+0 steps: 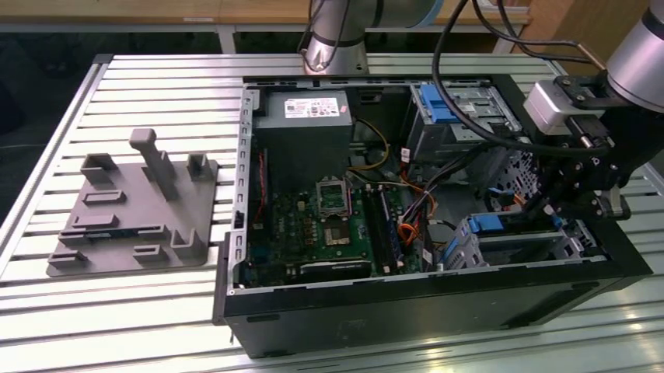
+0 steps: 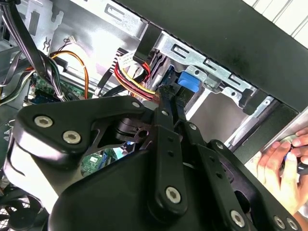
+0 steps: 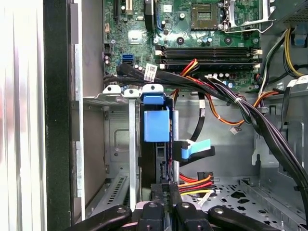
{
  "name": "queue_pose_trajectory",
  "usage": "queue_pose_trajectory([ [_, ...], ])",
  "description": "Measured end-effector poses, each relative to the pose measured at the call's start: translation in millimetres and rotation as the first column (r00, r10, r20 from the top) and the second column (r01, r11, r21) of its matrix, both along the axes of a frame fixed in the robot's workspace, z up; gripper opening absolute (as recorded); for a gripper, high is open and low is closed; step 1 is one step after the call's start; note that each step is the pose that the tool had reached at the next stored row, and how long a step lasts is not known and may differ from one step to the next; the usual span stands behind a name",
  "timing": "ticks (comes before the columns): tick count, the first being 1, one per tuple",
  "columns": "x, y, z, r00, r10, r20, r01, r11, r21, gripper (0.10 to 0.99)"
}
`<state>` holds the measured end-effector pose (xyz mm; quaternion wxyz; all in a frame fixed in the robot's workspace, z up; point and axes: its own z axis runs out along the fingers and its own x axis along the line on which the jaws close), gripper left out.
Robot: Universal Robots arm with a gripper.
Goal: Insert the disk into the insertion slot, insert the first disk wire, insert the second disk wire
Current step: 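Insert the first disk wire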
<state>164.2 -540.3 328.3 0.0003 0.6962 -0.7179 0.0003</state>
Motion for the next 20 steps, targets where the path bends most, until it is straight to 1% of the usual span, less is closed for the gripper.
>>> queue_pose_trajectory([
  [3, 0.0, 0.0, -0.5, 1.0000, 0.001, 0.0000, -0.001, 1.0000, 0.001, 0.176],
  [5, 0.0, 0.0, -0.1, 1.0000, 0.001, 0.0000, -0.001, 1.0000, 0.001, 0.294],
  [6, 0.0, 0.0, 0.6, 1.0000, 0.001, 0.0000, -0.001, 1.0000, 0.000, 0.294],
  [7, 0.0, 0.0, 1.4, 1.0000, 0.001, 0.0000, -0.001, 1.0000, 0.001, 0.357],
  [8, 0.0, 0.1, 2.8, 1.0000, 0.001, 0.0000, -0.001, 1.0000, 0.001, 0.357],
  [12, 0.0, 2.7, 12.7, 1.0000, 0.001, 0.0000, -0.001, 1.0000, 0.000, 0.357],
  [16, 0.0, 8.4, 23.5, 1.0000, 0.001, 0.0000, -0.001, 1.0000, -0.004, 0.357],
  [20, 0.0, 16.0, 33.9, 1.0000, 0.000, 0.0000, 0.000, 0.9999, -0.011, 0.357],
])
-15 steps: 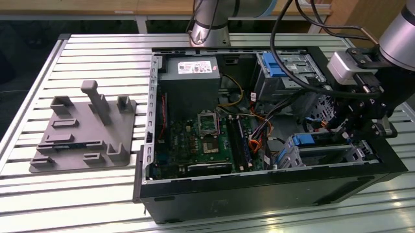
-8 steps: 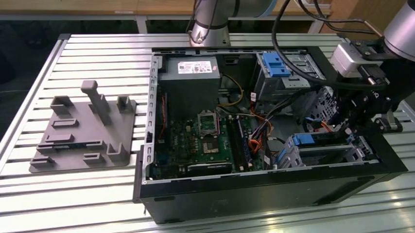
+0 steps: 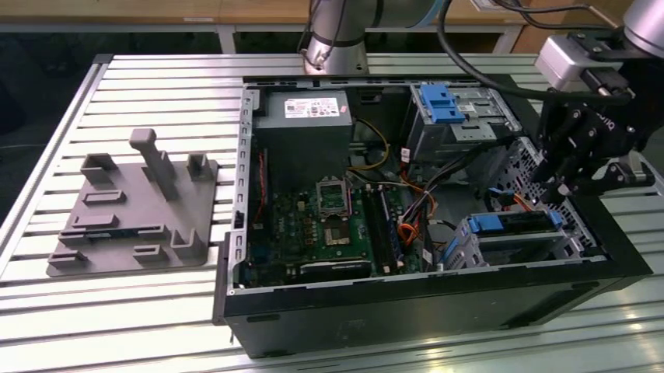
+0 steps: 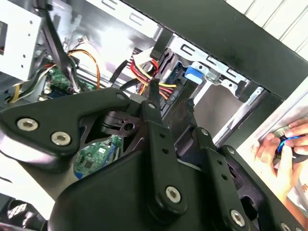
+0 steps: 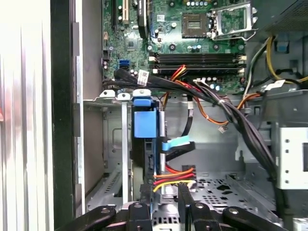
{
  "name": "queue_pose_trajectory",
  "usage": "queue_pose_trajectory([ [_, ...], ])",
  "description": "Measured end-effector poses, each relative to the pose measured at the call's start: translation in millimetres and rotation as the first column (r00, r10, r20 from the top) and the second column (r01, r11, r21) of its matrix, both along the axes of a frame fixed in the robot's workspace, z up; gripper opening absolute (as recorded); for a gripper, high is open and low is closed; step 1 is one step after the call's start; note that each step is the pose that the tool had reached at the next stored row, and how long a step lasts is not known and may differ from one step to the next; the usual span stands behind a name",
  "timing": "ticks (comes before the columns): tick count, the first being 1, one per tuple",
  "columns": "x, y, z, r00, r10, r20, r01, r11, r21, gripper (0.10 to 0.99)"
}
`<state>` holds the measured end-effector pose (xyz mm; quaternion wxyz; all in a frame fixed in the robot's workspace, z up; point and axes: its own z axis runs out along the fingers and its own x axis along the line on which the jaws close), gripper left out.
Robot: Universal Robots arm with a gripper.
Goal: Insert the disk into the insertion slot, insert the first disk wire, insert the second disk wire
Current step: 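Insert the first disk wire, then insert the second disk wire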
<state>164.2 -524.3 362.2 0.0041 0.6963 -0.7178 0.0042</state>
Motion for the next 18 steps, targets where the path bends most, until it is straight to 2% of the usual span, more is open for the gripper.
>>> queue_pose_trajectory([
  [2, 0.0, 2.3, 2.2, 1.0000, 0.000, 0.0000, 0.000, 1.0000, -0.004, 0.357],
  [18, 0.0, 2.3, 2.1, 1.0000, 0.000, 0.0000, 0.000, 0.9999, -0.014, 0.357],
])
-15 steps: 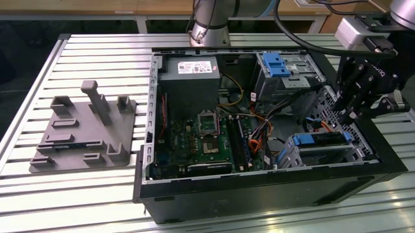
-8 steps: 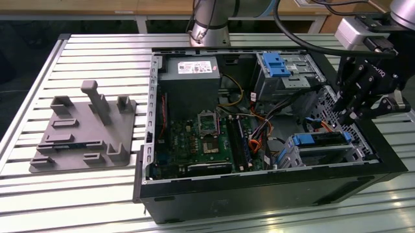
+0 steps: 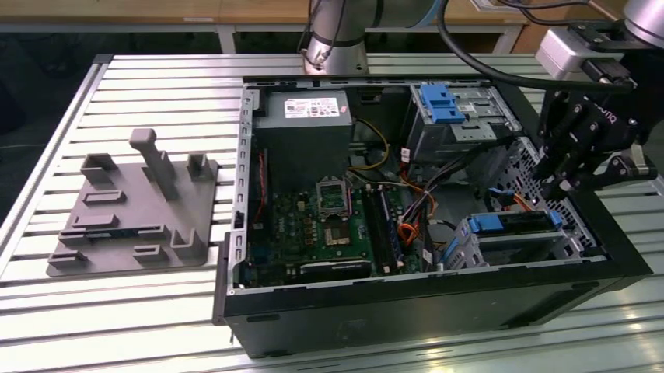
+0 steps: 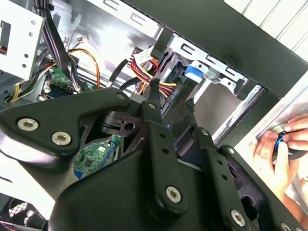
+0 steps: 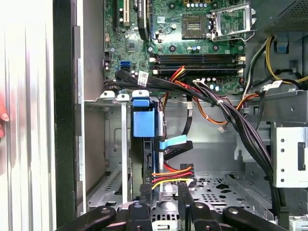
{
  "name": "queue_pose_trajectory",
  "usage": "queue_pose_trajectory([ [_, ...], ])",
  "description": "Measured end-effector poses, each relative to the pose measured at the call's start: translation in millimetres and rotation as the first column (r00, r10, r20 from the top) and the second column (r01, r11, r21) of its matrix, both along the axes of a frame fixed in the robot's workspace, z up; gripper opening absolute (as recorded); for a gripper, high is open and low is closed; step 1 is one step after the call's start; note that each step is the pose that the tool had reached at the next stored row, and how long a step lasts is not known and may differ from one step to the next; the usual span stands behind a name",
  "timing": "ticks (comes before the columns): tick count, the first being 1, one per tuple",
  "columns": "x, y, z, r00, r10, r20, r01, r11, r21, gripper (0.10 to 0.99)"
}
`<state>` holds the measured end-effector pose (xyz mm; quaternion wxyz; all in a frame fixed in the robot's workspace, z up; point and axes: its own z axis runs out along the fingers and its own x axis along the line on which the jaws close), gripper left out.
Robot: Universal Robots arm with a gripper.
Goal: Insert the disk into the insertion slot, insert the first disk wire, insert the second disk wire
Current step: 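Insert the second disk wire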
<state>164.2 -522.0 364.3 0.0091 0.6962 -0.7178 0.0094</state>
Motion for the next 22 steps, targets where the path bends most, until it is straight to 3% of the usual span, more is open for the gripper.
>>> queue_pose_trajectory([
  [2, -0.2, 3.2, 0.2, 1.0000, 0.000, 0.0000, 0.000, 0.9999, -0.011, 0.357],
  [4, -0.2, 10.4, 0.0, 1.0000, 0.000, -0.0005, 0.000, 0.9997, -0.023, 0.357],
  [7, -1.1, 18.7, 0.0, 1.0000, 0.000, -0.0070, 0.000, 0.9989, -0.047, 0.357],
  [10, -5.3, 21.5, 0.1, 0.9999, 0.000, -0.0154, -0.001, 0.9971, -0.076, 0.357],
  [14, -16.7, 22.8, 0.0, 0.9998, -0.001, -0.0184, -0.001, 0.9944, -0.105, 0.357],
  [20, -27.9, 25.4, -0.4, 0.9999, -0.003, -0.0160, -0.001, 0.9778, -0.210, 0.357],
  [22, -29.6, 27.2, -0.8, 1.0000, -0.003, -0.0034, 0.002, 0.9721, -0.235, 0.357],
])
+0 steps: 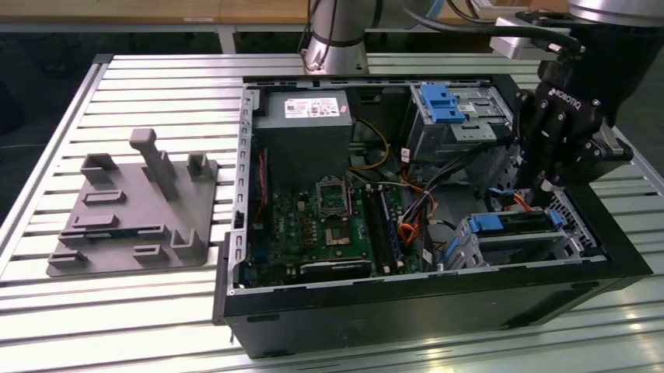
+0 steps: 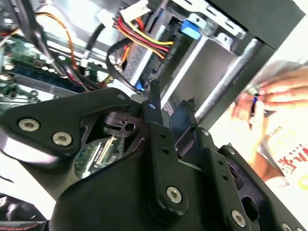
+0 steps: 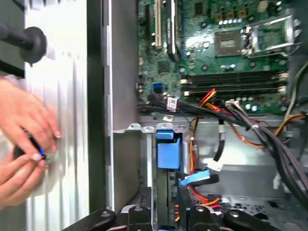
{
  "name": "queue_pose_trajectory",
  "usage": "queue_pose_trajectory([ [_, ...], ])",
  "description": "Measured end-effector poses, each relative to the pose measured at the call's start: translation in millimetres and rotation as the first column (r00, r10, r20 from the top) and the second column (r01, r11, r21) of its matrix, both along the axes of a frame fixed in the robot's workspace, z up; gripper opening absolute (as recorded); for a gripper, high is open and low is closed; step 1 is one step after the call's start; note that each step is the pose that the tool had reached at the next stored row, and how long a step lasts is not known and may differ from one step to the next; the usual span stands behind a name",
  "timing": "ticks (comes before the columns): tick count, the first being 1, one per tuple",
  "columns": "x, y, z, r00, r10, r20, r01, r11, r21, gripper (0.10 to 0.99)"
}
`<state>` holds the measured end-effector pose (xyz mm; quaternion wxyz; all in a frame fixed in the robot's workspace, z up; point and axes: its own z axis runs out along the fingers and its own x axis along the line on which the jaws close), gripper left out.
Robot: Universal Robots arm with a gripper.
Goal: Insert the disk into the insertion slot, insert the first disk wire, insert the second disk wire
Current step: 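Insert the second disk wire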
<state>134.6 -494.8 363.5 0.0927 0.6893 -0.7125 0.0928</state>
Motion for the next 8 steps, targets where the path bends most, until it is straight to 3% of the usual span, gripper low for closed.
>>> queue_pose_trajectory([
  [2, -1.5, 2.7, -0.7, 0.9999, 0.000, 0.0161, 0.000, 0.9999, -0.013, 0.357],
  [3, -2.9, 4.8, -1.1, 0.9998, 0.000, 0.0192, 0.000, 0.9998, -0.018, 0.357],
  [8, -12.1, 15.6, -3.6, 0.9998, 0.000, 0.0210, 0.000, 0.9993, -0.036, 0.357],
])
